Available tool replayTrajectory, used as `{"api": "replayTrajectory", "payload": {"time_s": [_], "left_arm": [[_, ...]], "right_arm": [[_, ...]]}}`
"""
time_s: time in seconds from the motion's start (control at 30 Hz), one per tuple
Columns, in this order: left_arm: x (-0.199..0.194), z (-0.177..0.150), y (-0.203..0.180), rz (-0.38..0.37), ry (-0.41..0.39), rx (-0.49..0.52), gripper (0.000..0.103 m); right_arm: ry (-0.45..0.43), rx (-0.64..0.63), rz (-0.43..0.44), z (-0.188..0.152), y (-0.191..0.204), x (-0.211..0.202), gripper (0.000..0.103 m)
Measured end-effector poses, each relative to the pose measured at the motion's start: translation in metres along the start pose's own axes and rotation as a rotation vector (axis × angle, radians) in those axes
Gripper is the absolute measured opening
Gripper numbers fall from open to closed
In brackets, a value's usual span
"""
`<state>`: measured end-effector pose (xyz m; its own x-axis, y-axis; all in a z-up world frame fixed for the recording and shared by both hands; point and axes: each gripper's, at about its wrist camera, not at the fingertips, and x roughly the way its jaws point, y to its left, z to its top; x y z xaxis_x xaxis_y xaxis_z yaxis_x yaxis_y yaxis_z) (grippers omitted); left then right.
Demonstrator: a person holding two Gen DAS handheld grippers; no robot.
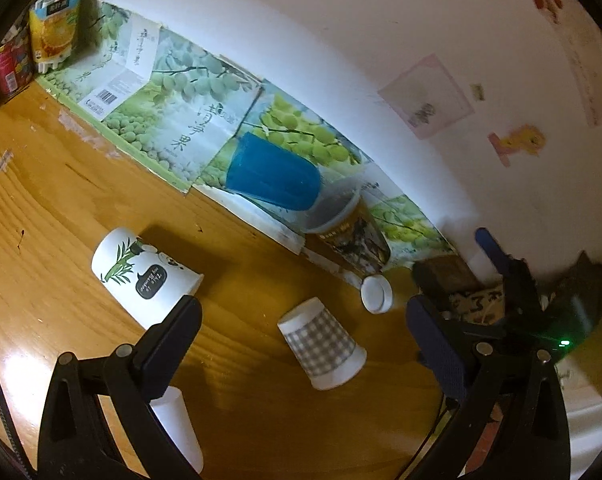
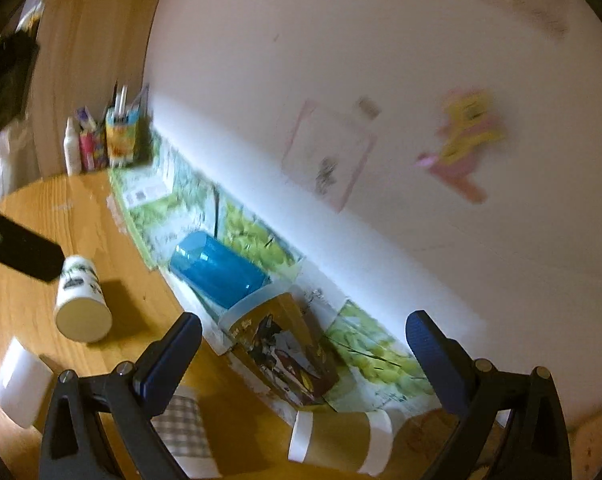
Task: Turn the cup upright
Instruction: 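Move the right tool toward the tall brown printed cup by the wall, then close the right tool around the body of the brown printed cup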
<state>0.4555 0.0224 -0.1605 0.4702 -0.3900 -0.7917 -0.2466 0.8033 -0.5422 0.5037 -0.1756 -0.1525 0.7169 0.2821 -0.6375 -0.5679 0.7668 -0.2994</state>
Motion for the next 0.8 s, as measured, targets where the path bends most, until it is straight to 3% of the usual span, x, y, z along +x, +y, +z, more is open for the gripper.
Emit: {"api": "replayTrajectory", "payload": {"time_s": [0.2,0.47,0.8], "left_arm": [[0.008,0.002,0.001,-0.016,0.009,-0.029,0.102],[0.011,-0.003,-0.008,0.012,-0.011,0.018,0.102],[0.019,-0.009,-0.005,0.001,0.009,0.015,0.102]], "right_arm": [[0.111,-0.050,0.041,-0.010,0.011,0.045,0.097],[0.233,-0.095,0.043,-0.027,0.021,0.082,0.093],[0.307,-0.109,0.020,-0.041,0.025,0.105,0.093]]}}
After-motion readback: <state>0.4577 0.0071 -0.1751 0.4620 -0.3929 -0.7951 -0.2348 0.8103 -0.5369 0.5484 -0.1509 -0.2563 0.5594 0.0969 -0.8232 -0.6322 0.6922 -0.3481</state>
